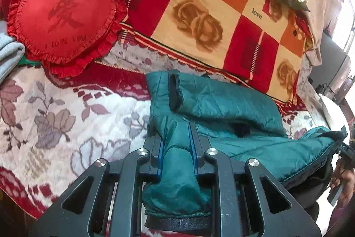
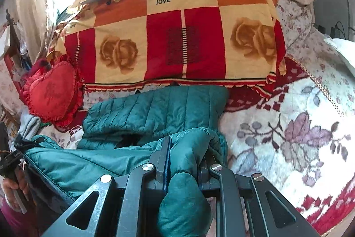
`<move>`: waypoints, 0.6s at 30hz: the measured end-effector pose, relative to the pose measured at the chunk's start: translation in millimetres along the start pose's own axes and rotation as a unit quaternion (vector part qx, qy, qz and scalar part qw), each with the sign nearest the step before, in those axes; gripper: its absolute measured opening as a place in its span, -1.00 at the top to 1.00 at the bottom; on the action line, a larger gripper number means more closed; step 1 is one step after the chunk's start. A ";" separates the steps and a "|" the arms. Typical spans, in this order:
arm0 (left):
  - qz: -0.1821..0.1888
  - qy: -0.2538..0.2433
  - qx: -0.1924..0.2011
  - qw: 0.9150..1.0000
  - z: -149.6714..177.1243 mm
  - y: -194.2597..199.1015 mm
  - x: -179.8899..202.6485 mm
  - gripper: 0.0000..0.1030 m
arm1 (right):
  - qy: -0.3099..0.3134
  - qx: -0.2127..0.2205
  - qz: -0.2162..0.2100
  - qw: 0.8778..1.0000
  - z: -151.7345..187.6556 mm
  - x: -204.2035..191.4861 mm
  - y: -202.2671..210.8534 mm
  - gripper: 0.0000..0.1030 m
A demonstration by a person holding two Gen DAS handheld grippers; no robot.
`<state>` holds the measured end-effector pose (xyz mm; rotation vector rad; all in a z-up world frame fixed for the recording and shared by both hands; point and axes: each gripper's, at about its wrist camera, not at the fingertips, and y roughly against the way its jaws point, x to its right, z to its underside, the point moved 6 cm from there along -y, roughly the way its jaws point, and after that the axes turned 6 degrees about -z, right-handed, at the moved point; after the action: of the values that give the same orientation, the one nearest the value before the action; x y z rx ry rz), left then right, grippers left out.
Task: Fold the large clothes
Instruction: 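Grasp the jacket hem with the left gripper while the right gripper grasps it too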
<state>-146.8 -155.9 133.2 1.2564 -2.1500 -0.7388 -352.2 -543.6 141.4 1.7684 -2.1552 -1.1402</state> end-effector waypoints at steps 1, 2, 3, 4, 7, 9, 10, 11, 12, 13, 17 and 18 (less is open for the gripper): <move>-0.004 0.001 0.000 1.000 -4.0 -3.7 0.6 0.65 | 0.000 0.001 0.001 1.000 -2.6 1.7 -2.1 0.68; -0.006 0.001 0.000 1.000 -6.6 -5.9 1.1 0.65 | -0.001 0.002 0.003 1.000 -6.1 2.8 -4.8 0.68; -0.009 0.002 -0.001 1.000 -10.3 -8.9 1.5 0.65 | -0.002 0.003 0.006 1.000 -11.0 4.3 -8.5 0.68; -0.011 0.005 -0.001 1.000 -15.0 -12.3 1.6 0.65 | -0.003 0.003 0.009 1.000 -14.3 5.7 -10.9 0.68; -0.016 0.012 -0.002 1.000 -25.8 -21.0 1.1 0.65 | -0.007 0.006 0.017 1.000 -25.0 10.7 -19.5 0.68; -0.021 0.017 -0.004 1.000 -34.0 -28.8 0.7 0.65 | -0.012 0.007 0.027 1.000 -33.5 16.4 -27.6 0.68; -0.024 0.020 -0.006 0.999 -38.0 -33.3 0.6 0.65 | -0.013 0.006 0.030 0.999 -36.5 18.1 -30.6 0.68; -0.026 0.025 -0.008 0.999 -42.3 -38.7 0.1 0.65 | -0.015 0.006 0.034 0.999 -40.5 20.6 -35.0 0.68; -0.027 0.029 -0.011 0.999 -46.9 -44.8 -0.2 0.65 | -0.017 0.003 0.037 0.999 -45.2 23.3 -41.3 0.68; -0.028 0.032 -0.013 0.999 -50.5 -49.4 0.1 0.65 | -0.017 0.001 0.041 0.999 -48.9 24.7 -46.5 0.68; -0.040 0.040 -0.026 0.998 -67.0 -76.9 0.9 0.65 | -0.020 -0.012 0.056 0.998 -61.8 32.7 -71.4 0.68; -0.043 0.041 -0.030 0.998 -70.8 -85.0 1.1 0.65 | -0.023 -0.015 0.058 0.998 -63.8 34.5 -77.2 0.68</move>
<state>-48.2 -205.5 124.9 1.3320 -2.0039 -0.7681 -267.8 -605.9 126.9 1.5966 -2.2224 -1.1887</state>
